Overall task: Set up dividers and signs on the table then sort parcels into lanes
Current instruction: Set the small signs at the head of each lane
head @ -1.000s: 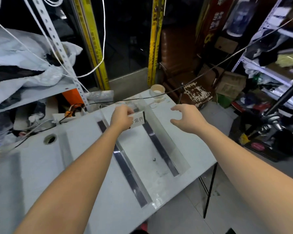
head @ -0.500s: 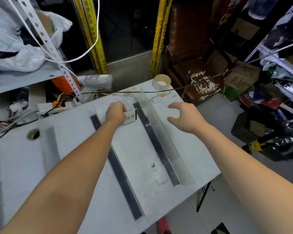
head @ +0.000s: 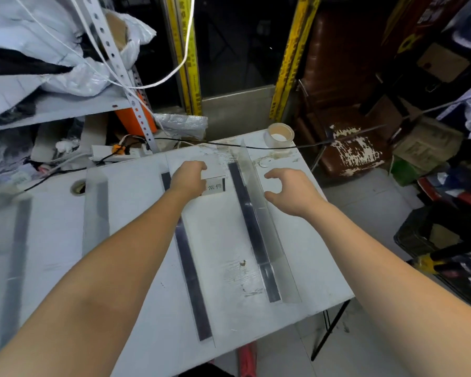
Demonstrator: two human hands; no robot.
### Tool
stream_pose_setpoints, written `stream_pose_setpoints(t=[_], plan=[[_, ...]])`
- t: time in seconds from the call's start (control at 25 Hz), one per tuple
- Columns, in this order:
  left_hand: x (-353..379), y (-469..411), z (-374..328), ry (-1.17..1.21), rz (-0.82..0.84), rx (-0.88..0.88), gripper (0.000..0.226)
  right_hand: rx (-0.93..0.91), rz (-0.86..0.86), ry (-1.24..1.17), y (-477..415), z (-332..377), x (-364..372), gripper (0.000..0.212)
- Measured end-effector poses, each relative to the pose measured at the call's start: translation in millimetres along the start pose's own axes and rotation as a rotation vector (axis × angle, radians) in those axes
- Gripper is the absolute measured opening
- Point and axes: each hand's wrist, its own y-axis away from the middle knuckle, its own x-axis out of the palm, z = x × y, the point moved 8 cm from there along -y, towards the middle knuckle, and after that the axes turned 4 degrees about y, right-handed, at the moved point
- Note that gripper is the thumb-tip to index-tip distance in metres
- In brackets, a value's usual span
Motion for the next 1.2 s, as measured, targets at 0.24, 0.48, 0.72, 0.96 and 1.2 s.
stream_pose_setpoints(t=[0.24,0.48,0.72,0.96,1.2], plan=[[-73,74,-4,-0.084,-0.145,0.027,0.050,-0.142,0.017,0.026,12,50,-3,0.051],[-145,180,66,-0.387,-0.235,-0.151,0.038,-0.360,0.050,0.055,27,141,3,0.053],[-192,277,182,-0.378,-0.239,-0.392,0.043,-0.507,0.067,0.100,43,246,22,0.055],[-232,346,307,-0.312,-0.248,-0.518,0.035,-0.600,0.061,0.161,65,366,69,0.054],[-250,396,449,-0.255,-0.236,-0.588,0.036,-0.611,0.046,0.152,88,486,131,0.049]])
